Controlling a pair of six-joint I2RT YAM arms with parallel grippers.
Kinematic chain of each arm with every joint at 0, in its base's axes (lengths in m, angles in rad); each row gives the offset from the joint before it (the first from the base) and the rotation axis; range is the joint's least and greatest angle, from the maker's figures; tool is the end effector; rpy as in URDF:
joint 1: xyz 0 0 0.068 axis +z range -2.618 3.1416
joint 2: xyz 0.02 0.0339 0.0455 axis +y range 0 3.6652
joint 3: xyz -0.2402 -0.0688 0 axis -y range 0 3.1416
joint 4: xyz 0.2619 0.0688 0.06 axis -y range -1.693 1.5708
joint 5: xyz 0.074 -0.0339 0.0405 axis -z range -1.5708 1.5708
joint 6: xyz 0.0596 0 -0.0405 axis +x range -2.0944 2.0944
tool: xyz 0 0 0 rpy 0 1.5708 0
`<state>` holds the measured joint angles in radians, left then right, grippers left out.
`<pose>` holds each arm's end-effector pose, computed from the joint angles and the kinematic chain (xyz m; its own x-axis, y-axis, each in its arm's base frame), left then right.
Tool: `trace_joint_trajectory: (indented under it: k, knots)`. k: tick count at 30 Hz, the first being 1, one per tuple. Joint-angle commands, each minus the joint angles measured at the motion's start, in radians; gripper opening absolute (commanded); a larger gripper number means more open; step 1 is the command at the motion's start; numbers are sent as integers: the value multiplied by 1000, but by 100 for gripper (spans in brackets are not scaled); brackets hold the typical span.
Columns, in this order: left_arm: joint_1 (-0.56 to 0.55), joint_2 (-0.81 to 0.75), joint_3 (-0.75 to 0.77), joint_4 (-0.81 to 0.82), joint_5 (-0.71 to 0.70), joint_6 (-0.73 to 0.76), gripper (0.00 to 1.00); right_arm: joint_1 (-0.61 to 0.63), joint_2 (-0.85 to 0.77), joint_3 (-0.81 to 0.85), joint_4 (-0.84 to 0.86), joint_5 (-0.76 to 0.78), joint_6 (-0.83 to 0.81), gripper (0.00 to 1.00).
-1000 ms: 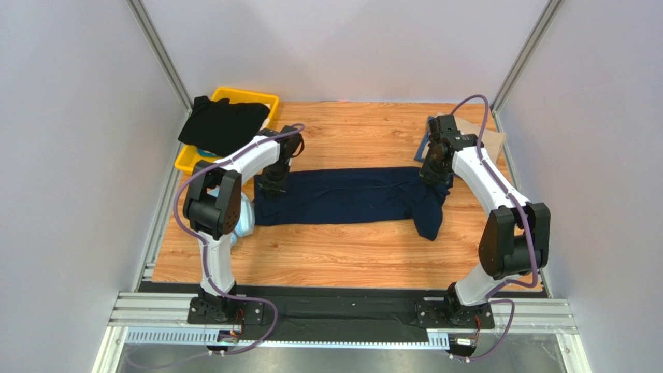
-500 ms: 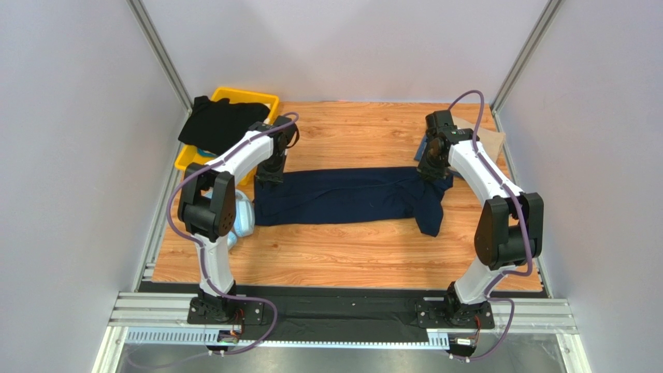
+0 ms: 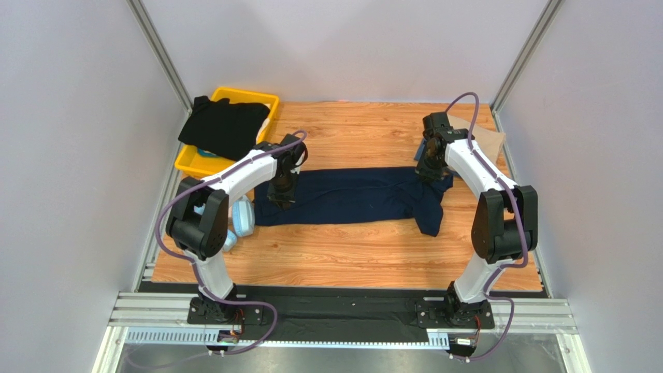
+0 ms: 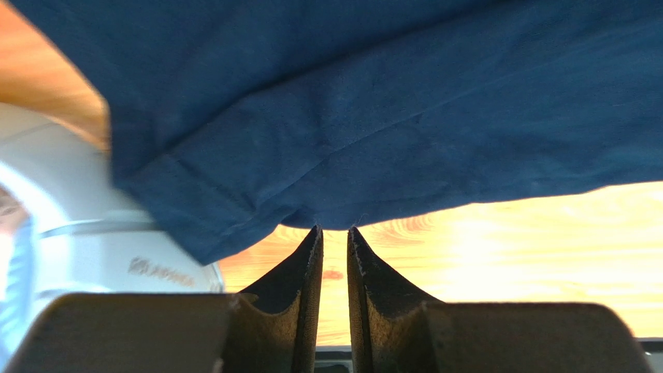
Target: Fold and stack the t-shirts
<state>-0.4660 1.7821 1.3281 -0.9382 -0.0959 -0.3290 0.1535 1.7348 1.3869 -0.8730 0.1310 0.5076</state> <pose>0.3204 -0.1547 0.1562 -0.9716 0.1287 -0.1986 0.1248 0.9917 0.0318 0.3683 0.0491 0.1926 -0.8635 0.3541 -0.3592 0.3575 0.9320 0.0594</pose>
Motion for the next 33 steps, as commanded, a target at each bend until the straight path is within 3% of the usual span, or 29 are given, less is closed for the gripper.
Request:
trace_joint_trajectory:
  k: [1,7,12,25,27,28,29,33]
  knots:
    - [9,11,-17,39,13,-15,24,-6,-3,46,32,36,-6,0]
    - [9,-27,-9,48,-4,-2,24,-6,23,67,20,47,-15,0]
    - [9,-62,-13,81,62,7,25,-6,43,77,19,64,-21,0]
    - [-3,28,-20,82,55,5,25,-6,89,123,22,82,-40,1]
    - [-3,39,-18,81,45,4,25,-6,71,130,19,93,-49,6]
    - [-3,40,-18,81,42,4,25,-6,66,135,13,117,-50,16]
    - [-3,42,-18,81,39,4,25,-6,62,149,-1,134,-52,18]
    - [-3,71,-7,72,33,2,25,-6,19,158,-14,197,-52,19]
